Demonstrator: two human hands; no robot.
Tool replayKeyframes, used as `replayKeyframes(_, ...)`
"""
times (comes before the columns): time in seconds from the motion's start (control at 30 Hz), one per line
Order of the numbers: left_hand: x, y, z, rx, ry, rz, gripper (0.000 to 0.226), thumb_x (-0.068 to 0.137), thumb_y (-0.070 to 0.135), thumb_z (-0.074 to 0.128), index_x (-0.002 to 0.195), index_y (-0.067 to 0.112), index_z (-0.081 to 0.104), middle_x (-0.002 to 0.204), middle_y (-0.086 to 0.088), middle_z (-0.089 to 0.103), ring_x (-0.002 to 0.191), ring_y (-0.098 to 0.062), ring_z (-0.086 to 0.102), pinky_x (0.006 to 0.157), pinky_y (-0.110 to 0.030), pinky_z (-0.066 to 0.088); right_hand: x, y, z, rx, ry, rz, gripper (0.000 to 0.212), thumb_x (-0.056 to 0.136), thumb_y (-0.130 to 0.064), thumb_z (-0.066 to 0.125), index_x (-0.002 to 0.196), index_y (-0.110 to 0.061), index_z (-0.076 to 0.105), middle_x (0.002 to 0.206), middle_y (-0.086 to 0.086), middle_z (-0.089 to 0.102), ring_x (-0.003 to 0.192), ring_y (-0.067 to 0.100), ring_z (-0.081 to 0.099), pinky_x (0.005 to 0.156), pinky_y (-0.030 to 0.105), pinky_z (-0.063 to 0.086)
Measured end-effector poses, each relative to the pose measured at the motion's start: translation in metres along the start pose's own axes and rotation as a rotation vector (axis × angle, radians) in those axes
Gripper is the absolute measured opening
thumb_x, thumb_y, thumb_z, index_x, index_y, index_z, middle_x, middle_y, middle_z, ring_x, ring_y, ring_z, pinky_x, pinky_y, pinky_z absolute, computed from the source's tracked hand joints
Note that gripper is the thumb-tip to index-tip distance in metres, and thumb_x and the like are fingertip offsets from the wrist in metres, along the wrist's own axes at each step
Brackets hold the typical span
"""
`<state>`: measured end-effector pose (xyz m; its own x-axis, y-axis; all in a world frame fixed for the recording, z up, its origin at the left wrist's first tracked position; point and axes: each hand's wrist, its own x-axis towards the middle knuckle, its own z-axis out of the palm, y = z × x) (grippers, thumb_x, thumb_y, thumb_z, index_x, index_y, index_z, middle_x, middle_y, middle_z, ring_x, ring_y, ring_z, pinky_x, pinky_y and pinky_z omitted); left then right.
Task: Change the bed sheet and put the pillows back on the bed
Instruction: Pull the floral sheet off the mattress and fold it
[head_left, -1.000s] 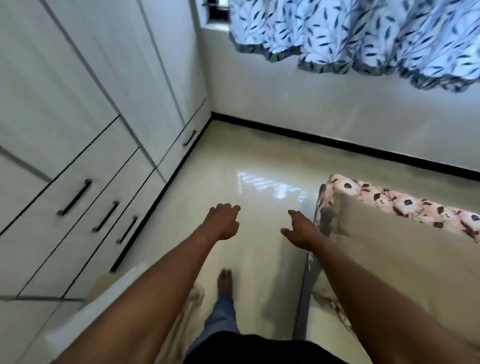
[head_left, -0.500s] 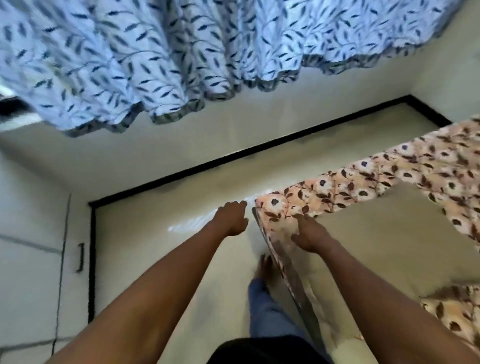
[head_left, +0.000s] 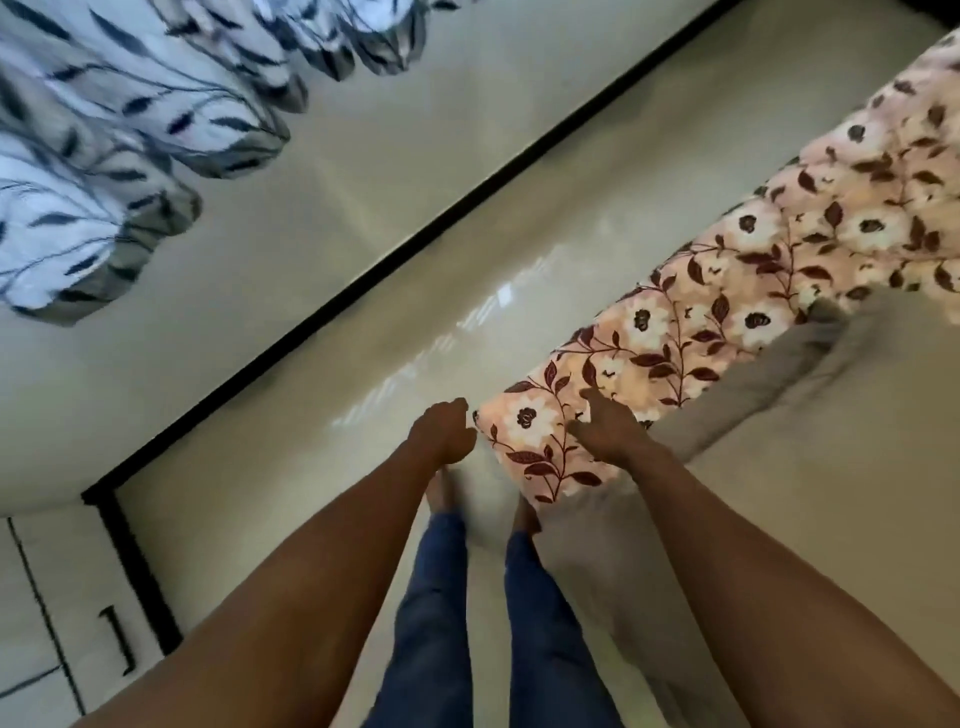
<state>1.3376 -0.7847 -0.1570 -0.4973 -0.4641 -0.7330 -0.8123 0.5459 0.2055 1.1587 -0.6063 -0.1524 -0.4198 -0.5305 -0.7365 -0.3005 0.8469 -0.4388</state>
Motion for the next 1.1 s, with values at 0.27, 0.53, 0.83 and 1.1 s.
replayKeyframes(0.27,0.178,0.005,0.067,-0.277,0.013,-0.207,0.043,0.100,0.035,0.057,0.127,0.002,0.061,0.131,-0.016,0.064,0.124,-0.033,0.057,0.099,-0.032,0.043,0.123,0.068,0.036,0.077,-0.043,0.141,0.087,0.097,-0.031,0.062,0.163,-0.019,0.007,0.170,0.012,0.008,0.153,0.032,0.020,0.122,0.040,0.025)
replayKeyframes(0.53,0.203,-0.027,0.108,-0.843,-0.064,-0.681,0.038,0.088,0.022,0.071,0.118,-0.001,0.067,0.116,-0.018,0.071,0.075,-0.024,0.069,0.061,-0.023,0.057,0.134,0.096,0.047,0.245,-0.069,0.192,0.078,0.095,-0.033,0.064,0.159,-0.039,0.021,0.161,0.003,0.038,0.138,0.028,0.047,0.111,0.035,0.040)
replayKeyframes(0.83,0.104,0.043,0.081,-0.952,-0.406,-0.182,0.014,0.080,-0.003,0.053,0.087,-0.002,0.065,0.074,-0.013,0.059,0.055,-0.018,0.058,0.054,-0.030,0.051,0.131,0.078,0.016,0.782,-0.117,0.349,0.039,0.107,-0.049,0.036,0.120,-0.023,0.063,0.132,0.007,0.062,0.103,0.015,0.061,0.082,0.024,0.051)
replayKeyframes(1.1,0.080,0.169,0.104,-0.813,-0.182,0.131,0.013,0.084,-0.005,0.068,0.095,-0.002,0.075,0.095,-0.014,0.072,0.076,0.005,0.061,0.077,-0.018,0.052,0.129,0.092,-0.028,0.753,0.299,0.451,0.076,0.082,-0.087,0.037,0.109,-0.025,0.071,0.119,0.010,0.069,0.110,0.031,0.064,0.097,0.040,0.047)
